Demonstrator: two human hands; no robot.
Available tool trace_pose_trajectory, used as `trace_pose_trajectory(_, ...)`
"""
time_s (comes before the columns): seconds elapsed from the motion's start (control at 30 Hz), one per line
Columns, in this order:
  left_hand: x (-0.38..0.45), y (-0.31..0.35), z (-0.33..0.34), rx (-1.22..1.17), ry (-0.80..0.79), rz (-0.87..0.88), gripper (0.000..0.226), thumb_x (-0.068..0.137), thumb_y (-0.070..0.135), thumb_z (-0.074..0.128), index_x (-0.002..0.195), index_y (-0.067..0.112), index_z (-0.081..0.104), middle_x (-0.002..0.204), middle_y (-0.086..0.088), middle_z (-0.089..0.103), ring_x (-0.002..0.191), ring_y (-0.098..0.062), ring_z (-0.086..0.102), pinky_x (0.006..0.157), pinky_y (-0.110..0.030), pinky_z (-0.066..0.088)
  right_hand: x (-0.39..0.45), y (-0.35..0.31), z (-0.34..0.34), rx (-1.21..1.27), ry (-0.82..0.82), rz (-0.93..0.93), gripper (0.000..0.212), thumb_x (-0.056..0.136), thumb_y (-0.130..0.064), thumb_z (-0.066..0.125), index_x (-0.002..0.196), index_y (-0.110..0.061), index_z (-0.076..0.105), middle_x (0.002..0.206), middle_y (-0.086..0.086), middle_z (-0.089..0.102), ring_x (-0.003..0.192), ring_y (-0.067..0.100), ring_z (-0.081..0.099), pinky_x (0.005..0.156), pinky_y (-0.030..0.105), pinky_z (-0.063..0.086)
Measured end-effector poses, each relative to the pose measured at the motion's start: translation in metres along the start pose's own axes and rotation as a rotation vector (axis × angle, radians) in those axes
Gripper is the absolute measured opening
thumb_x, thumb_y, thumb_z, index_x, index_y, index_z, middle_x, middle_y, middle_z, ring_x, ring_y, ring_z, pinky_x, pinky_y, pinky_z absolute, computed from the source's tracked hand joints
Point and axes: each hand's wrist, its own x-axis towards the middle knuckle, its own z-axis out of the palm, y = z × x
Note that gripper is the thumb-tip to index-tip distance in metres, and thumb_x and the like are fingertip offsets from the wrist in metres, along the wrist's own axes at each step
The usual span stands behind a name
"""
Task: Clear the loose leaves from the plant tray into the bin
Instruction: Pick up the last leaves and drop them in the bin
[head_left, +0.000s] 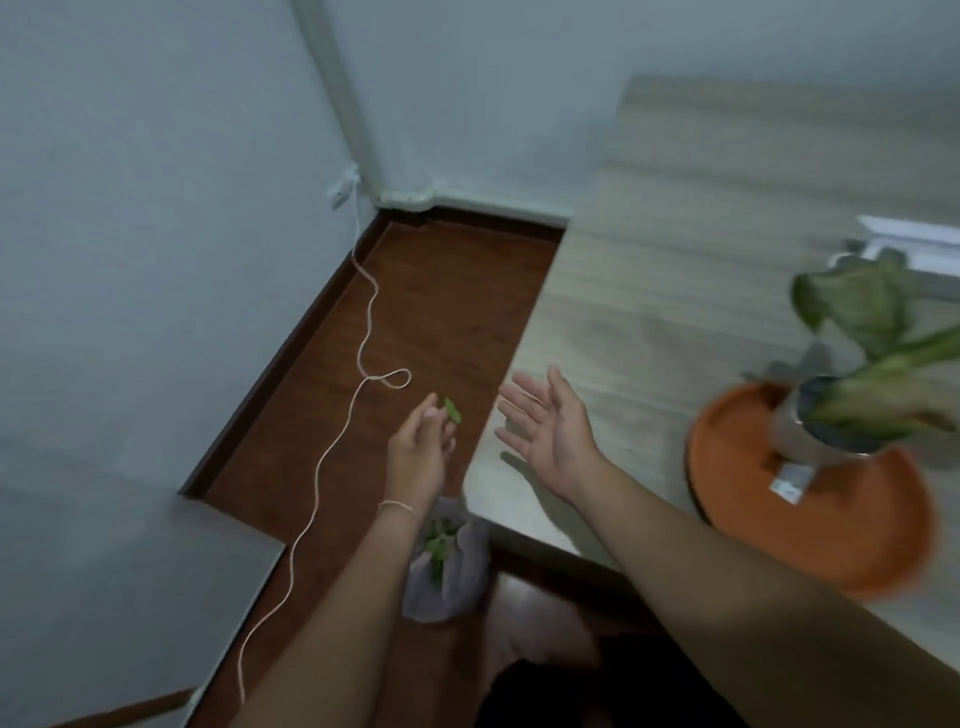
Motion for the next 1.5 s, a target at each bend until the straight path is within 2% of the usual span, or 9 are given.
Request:
trace_pose_trajectory(0.13, -0.018, 0.004, 0.082, -0.134, -0.091, -0.084, 0.035, 0.1, 0.018, 0.045, 0.133, 0.007, 0.052, 0.112, -0.014, 0.069, 0.103, -0.025, 0.069, 0.098, -0.042, 0.051, -0.035, -0.051, -0.086, 0.094, 0.129, -0.082, 0.048, 0.098, -0.055, 0.044, 0.12, -0.018, 0.063, 0.14, 0.011, 0.06, 0.126, 0.026, 0.056, 0.089, 0.043, 0.052)
trace_pose_trajectory(0.33, -0.053, -0.013, 0.193, -0.074, -0.264, -0.162, 0.022, 0.088, 0.007, 0.067, 0.109, 0.003, 0.069, 0.107, -0.026, 0.071, 0.101, -0.04, 0.07, 0.085, -0.043, 0.059, -0.1, -0.085, -0.202, 0.228, 0.241, -0.125, 0.042, 0.098, -0.048, 0.047, 0.117, -0.016, 0.067, 0.132, 0.01, 0.065, 0.122, 0.027, 0.059, 0.089, 0.046, 0.052)
trace_pose_trajectory(0.5, -0.076, -0.041, 0.262, 0.025, -0.371, -0.278, 0.022, 0.083, 0.004, 0.07, 0.105, 0.005, 0.068, 0.11, -0.031, 0.069, 0.098, -0.037, 0.069, 0.078, -0.036, 0.062, -0.159, -0.096, -0.293, 0.226, 0.341, -0.149, 0.044, 0.092, -0.044, 0.051, 0.12, -0.013, 0.065, 0.123, 0.012, 0.072, 0.114, 0.03, 0.065, 0.082, 0.045, 0.053)
trace_pose_trajectory(0.67, -0.09, -0.063, 0.307, 0.094, -0.358, -0.345, 0.032, 0.08, 0.0, 0.072, 0.111, -0.004, 0.064, 0.105, -0.025, 0.07, 0.091, -0.032, 0.07, 0.081, -0.038, 0.061, -0.185, -0.108, -0.363, 0.262, 0.475, -0.122, 0.038, 0.102, -0.036, 0.042, 0.125, -0.011, 0.06, 0.129, 0.016, 0.064, 0.119, 0.035, 0.059, 0.095, 0.051, 0.048)
trace_pose_trajectory(0.93, -0.105, -0.079, 0.332, 0.211, -0.322, -0.387, 0.021, 0.082, -0.001, 0.069, 0.102, -0.006, 0.068, 0.09, -0.023, 0.07, 0.079, -0.028, 0.068, 0.083, -0.041, 0.058, -0.177, -0.137, -0.401, 0.212, 0.51, -0.108, 0.038, 0.103, -0.034, 0.042, 0.13, -0.01, 0.056, 0.124, 0.013, 0.065, 0.113, 0.035, 0.059, 0.1, 0.052, 0.045)
trace_pose_trajectory(1.13, -0.102, -0.086, 0.328, 0.283, -0.357, -0.38, 0.006, 0.084, 0.002, 0.068, 0.088, -0.001, 0.071, 0.073, -0.017, 0.074, 0.071, -0.029, 0.067, 0.074, -0.039, 0.06, -0.154, -0.136, -0.384, -0.19, 0.455, -0.18, 0.018, 0.094, -0.028, 0.063, 0.109, -0.026, 0.072, 0.104, 0.008, 0.078, 0.094, 0.028, 0.075, 0.072, 0.039, 0.06)
trace_pose_trajectory(1.27, -0.104, -0.089, 0.327, 0.318, -0.429, -0.457, 0.01, 0.084, 0.003, 0.068, 0.092, -0.002, 0.071, 0.082, -0.019, 0.075, 0.075, -0.028, 0.072, 0.066, -0.033, 0.061, -0.132, -0.111, -0.359, -0.669, 0.31, -0.206, 0.033, 0.08, -0.042, 0.073, 0.111, -0.048, 0.067, 0.095, -0.022, 0.075, 0.08, 0.002, 0.072, 0.069, 0.026, 0.056)
trace_pose_trajectory(1.4, -0.109, -0.093, 0.332, 0.295, -0.473, -0.507, 0.004, 0.082, 0.001, 0.069, 0.081, 0.003, 0.073, 0.083, -0.02, 0.074, 0.075, -0.028, 0.07, 0.062, -0.033, 0.061, -0.118, -0.092, -0.344, -1.112, 0.229, -0.325, 0.046, 0.069, -0.06, 0.067, 0.11, -0.074, 0.052, 0.105, -0.04, 0.058, 0.084, -0.007, 0.063, 0.068, 0.017, 0.051)
trace_pose_trajectory(1.5, -0.113, -0.098, 0.33, 0.298, -0.45, -0.529, 0.004, 0.082, 0.002, 0.069, 0.083, 0.003, 0.074, 0.089, -0.023, 0.072, 0.081, -0.031, 0.068, 0.067, -0.035, 0.06, -0.121, -0.085, -0.341, -1.308, 0.268, -0.418, 0.059, 0.069, -0.06, 0.062, 0.125, -0.067, 0.043, 0.103, -0.043, 0.052, 0.085, -0.009, 0.057, 0.068, 0.01, 0.042)
